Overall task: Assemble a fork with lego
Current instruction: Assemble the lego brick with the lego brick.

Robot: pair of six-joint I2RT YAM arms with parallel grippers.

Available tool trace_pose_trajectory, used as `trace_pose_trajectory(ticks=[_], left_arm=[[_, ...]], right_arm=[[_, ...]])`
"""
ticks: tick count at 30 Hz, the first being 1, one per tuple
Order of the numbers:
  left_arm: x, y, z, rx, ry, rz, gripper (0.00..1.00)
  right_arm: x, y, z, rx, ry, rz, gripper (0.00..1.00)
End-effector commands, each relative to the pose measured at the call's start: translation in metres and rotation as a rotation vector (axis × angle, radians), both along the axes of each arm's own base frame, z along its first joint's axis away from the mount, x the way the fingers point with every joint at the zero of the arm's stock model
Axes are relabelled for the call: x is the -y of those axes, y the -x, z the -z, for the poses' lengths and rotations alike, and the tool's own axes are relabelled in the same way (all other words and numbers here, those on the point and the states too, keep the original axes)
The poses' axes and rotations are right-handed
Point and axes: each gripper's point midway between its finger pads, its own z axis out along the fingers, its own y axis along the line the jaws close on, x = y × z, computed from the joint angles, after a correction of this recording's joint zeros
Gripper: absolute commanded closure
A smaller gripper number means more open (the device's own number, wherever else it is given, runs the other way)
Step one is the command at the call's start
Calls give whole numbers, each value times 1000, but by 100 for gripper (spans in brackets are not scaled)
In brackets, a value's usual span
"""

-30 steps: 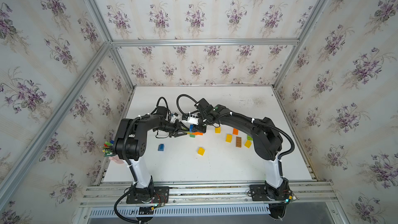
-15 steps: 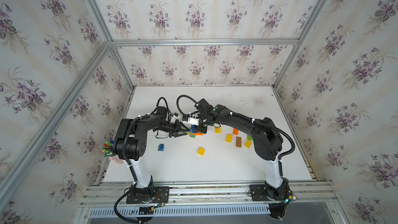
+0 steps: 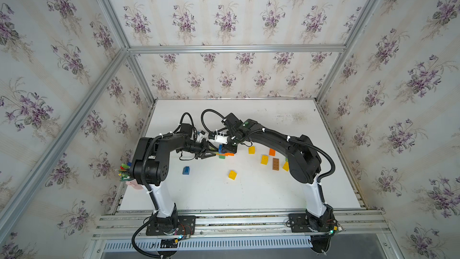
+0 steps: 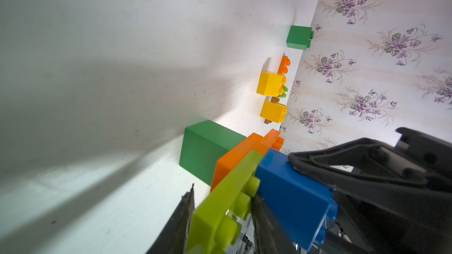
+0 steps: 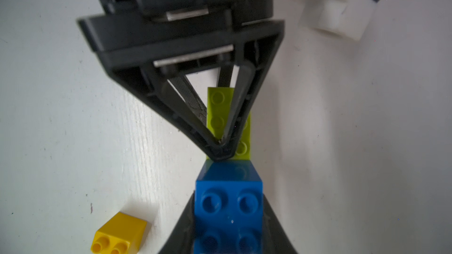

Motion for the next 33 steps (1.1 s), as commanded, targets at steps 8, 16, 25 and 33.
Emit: trace_pose_trajectory(ticks=[8, 16, 25, 33], left_arm=[[-12, -3, -11, 19, -6, -38, 51], [-23, -5, -31, 58, 16, -64, 42], [-57, -1, -43, 76, 6, -144, 40], [-77, 5, -45, 69, -18, -203, 39]], right_arm=[[36, 7, 35, 1, 164, 16, 88], [3, 2, -3, 14, 24, -60, 88], [-27, -9, -43, 60, -100, -121, 87], [-49, -14, -43, 44, -136, -155, 87]])
